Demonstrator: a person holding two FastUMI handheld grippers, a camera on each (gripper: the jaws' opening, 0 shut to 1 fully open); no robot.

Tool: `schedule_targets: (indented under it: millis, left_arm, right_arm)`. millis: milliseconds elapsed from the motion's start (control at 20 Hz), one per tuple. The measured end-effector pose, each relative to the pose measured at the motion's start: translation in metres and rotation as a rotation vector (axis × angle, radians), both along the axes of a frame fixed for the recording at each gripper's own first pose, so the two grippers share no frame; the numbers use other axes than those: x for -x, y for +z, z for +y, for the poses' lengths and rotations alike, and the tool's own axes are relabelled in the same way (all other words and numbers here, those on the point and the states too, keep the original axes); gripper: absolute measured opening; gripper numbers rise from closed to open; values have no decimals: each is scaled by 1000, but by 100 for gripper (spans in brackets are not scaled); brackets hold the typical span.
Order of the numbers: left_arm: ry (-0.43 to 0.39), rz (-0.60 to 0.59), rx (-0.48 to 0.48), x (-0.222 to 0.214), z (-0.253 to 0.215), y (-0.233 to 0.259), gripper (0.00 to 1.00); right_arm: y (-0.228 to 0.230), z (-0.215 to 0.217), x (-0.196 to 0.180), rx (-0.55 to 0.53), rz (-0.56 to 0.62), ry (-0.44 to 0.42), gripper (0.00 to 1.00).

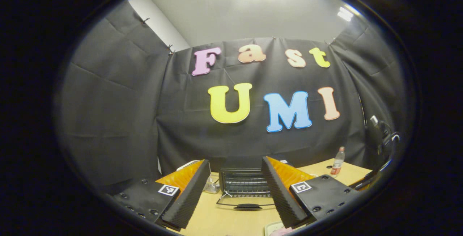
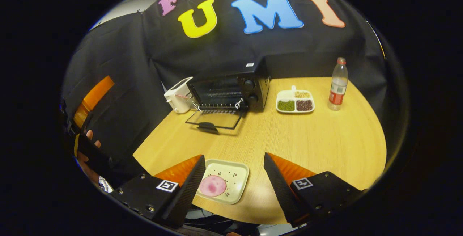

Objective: Open the electric oven with the left hand, put the food in, and close the electric oven.

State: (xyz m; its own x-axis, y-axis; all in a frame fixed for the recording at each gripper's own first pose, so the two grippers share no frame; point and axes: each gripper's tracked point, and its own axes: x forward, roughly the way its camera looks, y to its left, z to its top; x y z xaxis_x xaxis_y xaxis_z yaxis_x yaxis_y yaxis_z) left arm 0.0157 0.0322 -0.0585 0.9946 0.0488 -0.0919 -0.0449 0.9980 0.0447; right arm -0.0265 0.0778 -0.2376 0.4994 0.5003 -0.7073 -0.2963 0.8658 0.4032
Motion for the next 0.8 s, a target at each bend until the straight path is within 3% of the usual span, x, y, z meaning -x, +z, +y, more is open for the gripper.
schedule_targets:
  millis: [350, 800]
  left_arm:
    - [46, -12, -13, 9, 34, 2, 100]
    - [148, 28, -2, 26, 89, -16, 100]
  right_arm:
    - [-65, 15, 38, 63, 317, 93, 99]
    - [-113, 28, 46, 101, 562, 95, 99]
